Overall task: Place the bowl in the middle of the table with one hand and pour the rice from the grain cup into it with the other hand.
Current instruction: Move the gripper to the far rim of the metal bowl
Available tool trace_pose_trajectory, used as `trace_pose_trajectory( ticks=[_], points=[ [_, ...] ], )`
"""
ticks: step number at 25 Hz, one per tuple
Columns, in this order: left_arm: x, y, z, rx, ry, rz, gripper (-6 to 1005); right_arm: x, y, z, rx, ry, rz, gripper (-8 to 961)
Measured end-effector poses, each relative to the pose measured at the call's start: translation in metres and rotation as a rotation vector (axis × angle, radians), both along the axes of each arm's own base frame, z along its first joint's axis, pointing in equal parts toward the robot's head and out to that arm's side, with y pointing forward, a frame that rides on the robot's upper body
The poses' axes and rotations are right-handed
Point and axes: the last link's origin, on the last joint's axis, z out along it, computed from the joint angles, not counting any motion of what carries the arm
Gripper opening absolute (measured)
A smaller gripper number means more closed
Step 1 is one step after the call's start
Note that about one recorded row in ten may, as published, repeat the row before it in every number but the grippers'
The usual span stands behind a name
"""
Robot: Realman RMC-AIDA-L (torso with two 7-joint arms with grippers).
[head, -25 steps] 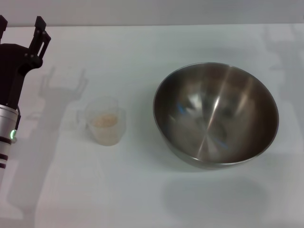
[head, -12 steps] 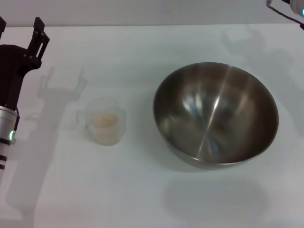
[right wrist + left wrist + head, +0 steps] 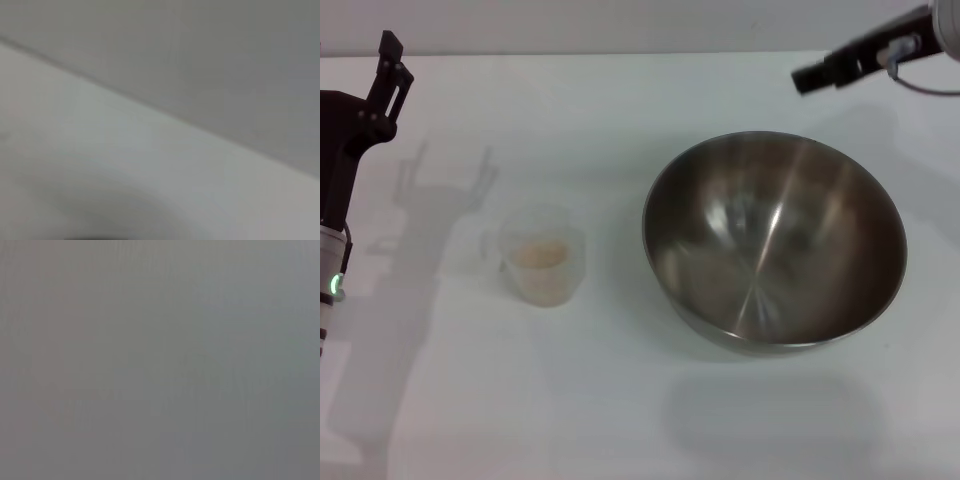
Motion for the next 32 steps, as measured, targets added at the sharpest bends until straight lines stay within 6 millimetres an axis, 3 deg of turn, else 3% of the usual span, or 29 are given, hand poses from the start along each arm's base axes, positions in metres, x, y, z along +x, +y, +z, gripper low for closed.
trace_pose_trajectory(
  ticks=[6,18,24,32],
  points=[
    [-0.001,0.0,0.001,0.004,0.001,0.003,826,0.013,-0.003,-0.001,-0.115,-0.061,-0.061,714],
    [0.0,0.001,0.001,-0.001,0.006,-0.005,712,0.047,-0.002,-0.012,-0.221,-0.091,-0.129,708],
    [0.0,0.001,0.001,-0.003,0.006,-0.004,711,0.066,0.003,-0.019,-0.254,-0.072,-0.15,705],
    [0.001,0.003,0.0,-0.005,0.005,-0.002,709,0.077,0.005,-0.028,-0.283,-0.005,-0.141,701]
  ],
)
